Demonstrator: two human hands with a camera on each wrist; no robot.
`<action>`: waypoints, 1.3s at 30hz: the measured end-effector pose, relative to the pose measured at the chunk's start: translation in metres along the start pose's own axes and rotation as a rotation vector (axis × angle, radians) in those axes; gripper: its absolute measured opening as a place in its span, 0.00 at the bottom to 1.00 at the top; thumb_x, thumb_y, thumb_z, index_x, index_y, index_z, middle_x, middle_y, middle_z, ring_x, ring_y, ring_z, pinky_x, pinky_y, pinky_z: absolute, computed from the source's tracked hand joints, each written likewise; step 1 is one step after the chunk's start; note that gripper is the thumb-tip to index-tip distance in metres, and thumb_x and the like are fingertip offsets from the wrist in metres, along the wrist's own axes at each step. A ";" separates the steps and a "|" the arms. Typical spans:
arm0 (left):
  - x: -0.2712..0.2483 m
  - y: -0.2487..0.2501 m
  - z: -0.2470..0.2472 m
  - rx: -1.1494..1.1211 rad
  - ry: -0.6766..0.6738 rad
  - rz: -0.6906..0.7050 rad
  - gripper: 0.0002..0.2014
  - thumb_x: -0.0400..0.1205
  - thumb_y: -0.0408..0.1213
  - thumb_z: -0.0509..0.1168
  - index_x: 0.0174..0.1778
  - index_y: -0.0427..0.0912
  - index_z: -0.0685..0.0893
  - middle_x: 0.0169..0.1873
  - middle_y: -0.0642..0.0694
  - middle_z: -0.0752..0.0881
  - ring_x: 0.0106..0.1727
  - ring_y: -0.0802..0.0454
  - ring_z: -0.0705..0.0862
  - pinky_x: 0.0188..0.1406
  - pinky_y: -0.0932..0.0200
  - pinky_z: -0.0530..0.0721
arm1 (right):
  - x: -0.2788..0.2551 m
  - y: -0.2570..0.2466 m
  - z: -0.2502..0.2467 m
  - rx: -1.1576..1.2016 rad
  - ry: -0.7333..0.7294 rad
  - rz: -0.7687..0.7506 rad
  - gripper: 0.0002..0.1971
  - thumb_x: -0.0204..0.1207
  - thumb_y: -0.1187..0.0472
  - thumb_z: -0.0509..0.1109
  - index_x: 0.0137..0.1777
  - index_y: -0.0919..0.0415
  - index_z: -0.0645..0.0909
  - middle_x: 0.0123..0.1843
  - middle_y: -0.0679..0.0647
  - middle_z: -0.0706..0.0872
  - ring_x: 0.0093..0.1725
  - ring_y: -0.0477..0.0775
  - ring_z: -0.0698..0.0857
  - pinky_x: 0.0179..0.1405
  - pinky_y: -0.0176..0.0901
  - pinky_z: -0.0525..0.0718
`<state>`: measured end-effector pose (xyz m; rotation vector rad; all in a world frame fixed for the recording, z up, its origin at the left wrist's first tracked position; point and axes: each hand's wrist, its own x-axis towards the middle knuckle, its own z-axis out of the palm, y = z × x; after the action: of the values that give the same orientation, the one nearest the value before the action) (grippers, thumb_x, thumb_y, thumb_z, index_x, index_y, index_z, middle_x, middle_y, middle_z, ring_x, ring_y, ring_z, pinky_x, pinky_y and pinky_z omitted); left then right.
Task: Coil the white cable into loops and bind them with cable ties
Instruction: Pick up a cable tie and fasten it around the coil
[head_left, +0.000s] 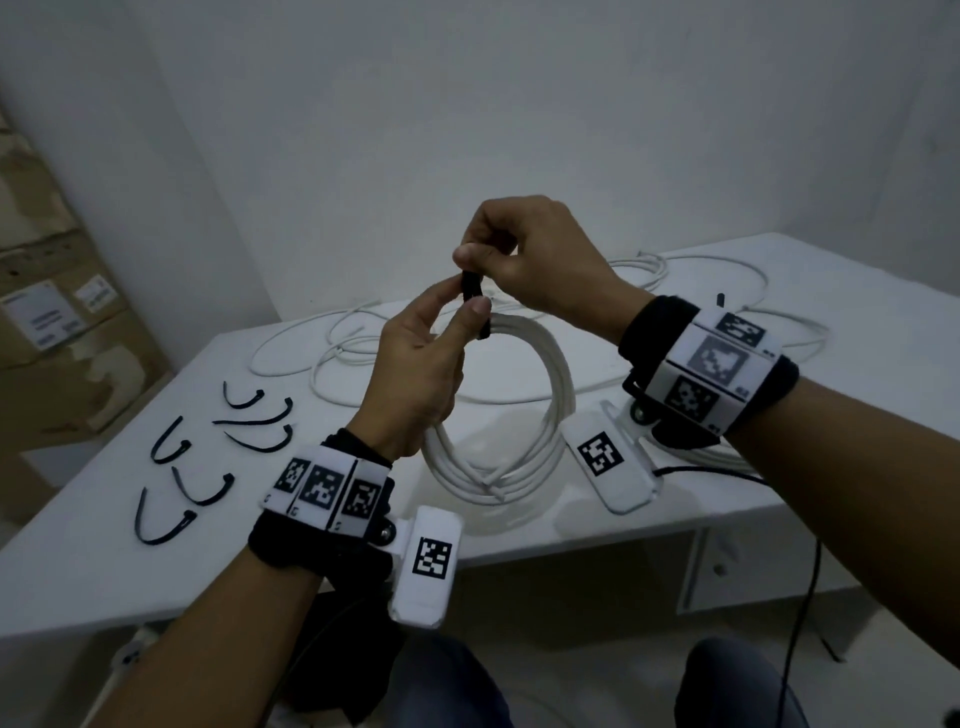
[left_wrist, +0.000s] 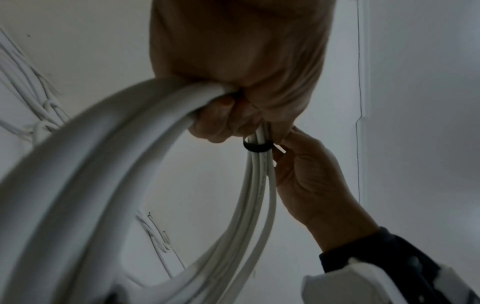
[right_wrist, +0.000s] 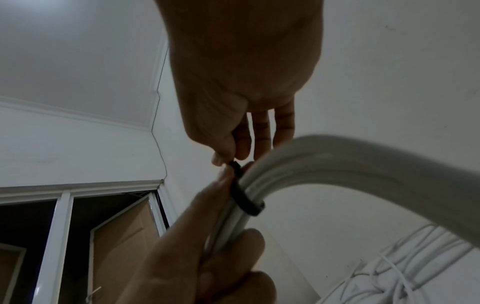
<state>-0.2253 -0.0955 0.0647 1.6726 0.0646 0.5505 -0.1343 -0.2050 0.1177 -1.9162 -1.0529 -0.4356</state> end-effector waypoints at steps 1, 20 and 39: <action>0.000 0.000 0.000 0.001 -0.009 -0.017 0.16 0.85 0.43 0.63 0.69 0.50 0.80 0.13 0.56 0.72 0.15 0.58 0.57 0.18 0.62 0.53 | 0.002 -0.002 -0.003 -0.016 0.004 0.000 0.07 0.76 0.54 0.71 0.38 0.51 0.80 0.36 0.43 0.84 0.42 0.47 0.83 0.51 0.52 0.83; 0.004 -0.001 0.001 -0.026 -0.080 -0.066 0.13 0.83 0.41 0.66 0.63 0.52 0.84 0.15 0.53 0.63 0.14 0.56 0.56 0.15 0.67 0.55 | -0.011 0.015 0.004 0.223 0.138 0.061 0.08 0.75 0.64 0.72 0.39 0.68 0.82 0.32 0.45 0.84 0.33 0.49 0.86 0.37 0.39 0.84; 0.009 -0.008 -0.003 -0.081 -0.054 -0.082 0.12 0.83 0.43 0.66 0.60 0.44 0.84 0.16 0.53 0.63 0.14 0.57 0.57 0.16 0.66 0.54 | -0.020 0.017 0.004 0.387 -0.063 0.150 0.11 0.80 0.57 0.68 0.46 0.66 0.85 0.37 0.51 0.87 0.35 0.46 0.83 0.38 0.38 0.81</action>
<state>-0.2164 -0.0883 0.0605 1.5979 0.0709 0.4401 -0.1329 -0.2158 0.0931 -1.6537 -0.9462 -0.0779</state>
